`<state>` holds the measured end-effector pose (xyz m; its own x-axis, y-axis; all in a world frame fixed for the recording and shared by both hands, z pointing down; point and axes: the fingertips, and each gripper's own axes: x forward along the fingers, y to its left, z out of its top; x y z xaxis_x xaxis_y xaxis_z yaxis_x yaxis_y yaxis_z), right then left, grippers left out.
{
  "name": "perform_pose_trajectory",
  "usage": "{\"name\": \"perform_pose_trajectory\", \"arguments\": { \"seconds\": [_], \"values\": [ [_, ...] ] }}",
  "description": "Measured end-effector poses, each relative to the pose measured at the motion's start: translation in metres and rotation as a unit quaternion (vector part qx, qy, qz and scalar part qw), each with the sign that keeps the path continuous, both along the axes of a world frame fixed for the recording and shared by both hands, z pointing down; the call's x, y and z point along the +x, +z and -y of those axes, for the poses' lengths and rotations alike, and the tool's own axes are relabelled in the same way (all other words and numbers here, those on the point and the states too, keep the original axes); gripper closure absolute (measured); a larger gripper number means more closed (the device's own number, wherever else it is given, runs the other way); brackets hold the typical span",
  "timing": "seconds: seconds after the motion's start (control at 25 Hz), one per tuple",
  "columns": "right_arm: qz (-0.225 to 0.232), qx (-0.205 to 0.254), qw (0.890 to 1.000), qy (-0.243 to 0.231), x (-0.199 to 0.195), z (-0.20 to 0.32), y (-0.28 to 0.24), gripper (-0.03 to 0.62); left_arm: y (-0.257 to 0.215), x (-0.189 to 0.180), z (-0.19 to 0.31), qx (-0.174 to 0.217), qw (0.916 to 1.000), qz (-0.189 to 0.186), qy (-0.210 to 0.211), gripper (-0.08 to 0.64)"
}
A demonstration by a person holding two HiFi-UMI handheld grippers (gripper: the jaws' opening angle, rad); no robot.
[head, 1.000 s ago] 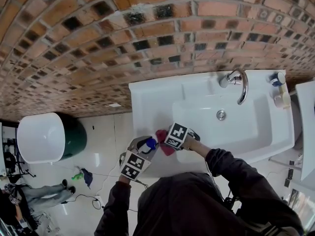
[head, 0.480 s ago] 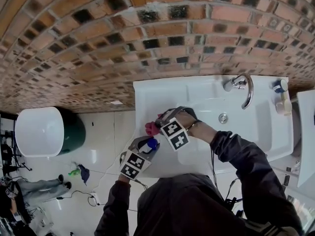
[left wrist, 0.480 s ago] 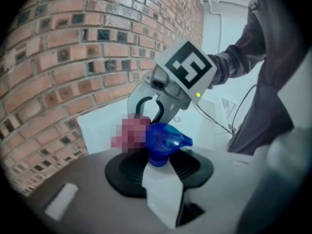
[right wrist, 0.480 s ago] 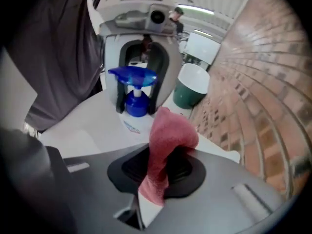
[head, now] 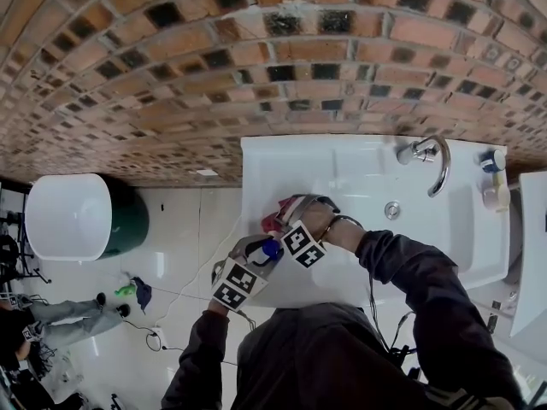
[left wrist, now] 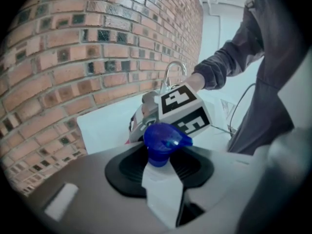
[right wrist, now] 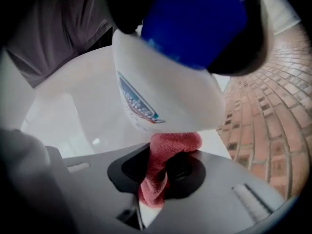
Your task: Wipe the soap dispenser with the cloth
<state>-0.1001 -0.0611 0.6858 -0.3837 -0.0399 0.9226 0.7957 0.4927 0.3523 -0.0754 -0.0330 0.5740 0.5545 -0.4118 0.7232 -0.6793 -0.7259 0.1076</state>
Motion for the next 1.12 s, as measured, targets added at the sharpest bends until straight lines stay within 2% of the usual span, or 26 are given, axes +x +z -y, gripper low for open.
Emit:
{"name": "perform_pose_trajectory", "arguments": {
  "seconds": [0.08, 0.16, 0.24, 0.32, 0.44, 0.56, 0.64, 0.68, 0.72, 0.76, 0.84, 0.96, 1.12],
  "values": [
    [0.017, -0.03, 0.998, 0.049, 0.0, 0.003, -0.012, 0.528, 0.0, -0.001, 0.0, 0.005, 1.0, -0.005, -0.006, 0.411],
    [0.046, -0.071, 0.99, 0.117, 0.002, 0.008, -0.032, 0.528, 0.0, -0.001, -0.001, 0.006, 0.9999, -0.005, -0.01, 0.411],
    [0.081, -0.112, 0.973, 0.185, 0.008, 0.012, -0.058, 0.528, 0.0, -0.002, -0.001, 0.007, 0.9998, 0.002, -0.016, 0.408],
    [0.114, -0.162, 0.947, 0.252, 0.017, 0.012, -0.084, 0.528, -0.001, -0.003, -0.002, 0.009, 0.9997, 0.004, -0.022, 0.374],
    [0.169, -0.245, 0.892, 0.341, 0.029, 0.006, -0.122, 0.528, -0.007, -0.005, -0.009, 0.01, 0.9995, -0.007, -0.029, 0.362],
    [0.228, -0.334, 0.819, 0.407, 0.043, -0.005, -0.158, 0.528, -0.015, -0.011, -0.02, 0.011, 0.9981, -0.027, -0.054, 0.362],
    [0.264, -0.384, 0.773, 0.431, 0.052, -0.018, -0.18, 0.528, -0.024, -0.016, -0.03, 0.017, 0.9949, -0.051, -0.086, 0.362],
    [0.278, -0.397, 0.757, 0.438, 0.057, -0.025, -0.188, 0.528, -0.031, -0.018, -0.035, 0.023, 0.9922, -0.065, -0.103, 0.362],
    [0.288, -0.405, 0.746, 0.443, 0.061, -0.033, -0.193, 0.528, -0.038, -0.02, -0.039, 0.031, 0.9893, -0.078, -0.119, 0.362],
    [0.294, -0.408, 0.741, 0.445, 0.064, -0.042, -0.195, 0.528, -0.044, -0.019, -0.042, 0.04, 0.9866, -0.09, -0.13, 0.362],
    [0.295, -0.415, 0.74, 0.44, 0.065, -0.06, -0.197, 0.528, -0.054, -0.011, -0.047, 0.052, 0.9836, -0.107, -0.136, 0.362],
    [0.301, -0.43, 0.733, 0.432, 0.063, -0.073, -0.205, 0.528, -0.061, 0.006, -0.052, 0.058, 0.9829, -0.121, -0.126, 0.364],
    [0.314, -0.425, 0.727, 0.438, 0.063, -0.073, -0.21, 0.531, -0.066, 0.017, -0.054, 0.062, 0.9813, -0.135, -0.123, 0.365]
  ]
}}
